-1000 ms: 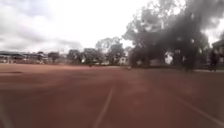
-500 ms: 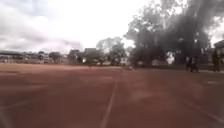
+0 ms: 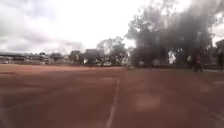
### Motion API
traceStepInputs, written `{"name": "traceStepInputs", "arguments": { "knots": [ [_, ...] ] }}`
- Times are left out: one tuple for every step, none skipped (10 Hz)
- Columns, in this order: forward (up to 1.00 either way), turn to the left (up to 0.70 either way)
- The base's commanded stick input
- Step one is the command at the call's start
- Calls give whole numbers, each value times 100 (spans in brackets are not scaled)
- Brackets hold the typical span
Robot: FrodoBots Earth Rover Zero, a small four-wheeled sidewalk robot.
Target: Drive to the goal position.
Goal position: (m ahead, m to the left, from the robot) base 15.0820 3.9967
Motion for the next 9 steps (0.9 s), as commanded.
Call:
{"name": "traceStepInputs", "arguments": {
  "knots": [
    [85,-34],
    [85,-34],
    [85,-34],
    [85,-34],
    [85,-34],
    [85,-24],
    [85,-1],
    [85,0],
    [85,0]
  ]
}}
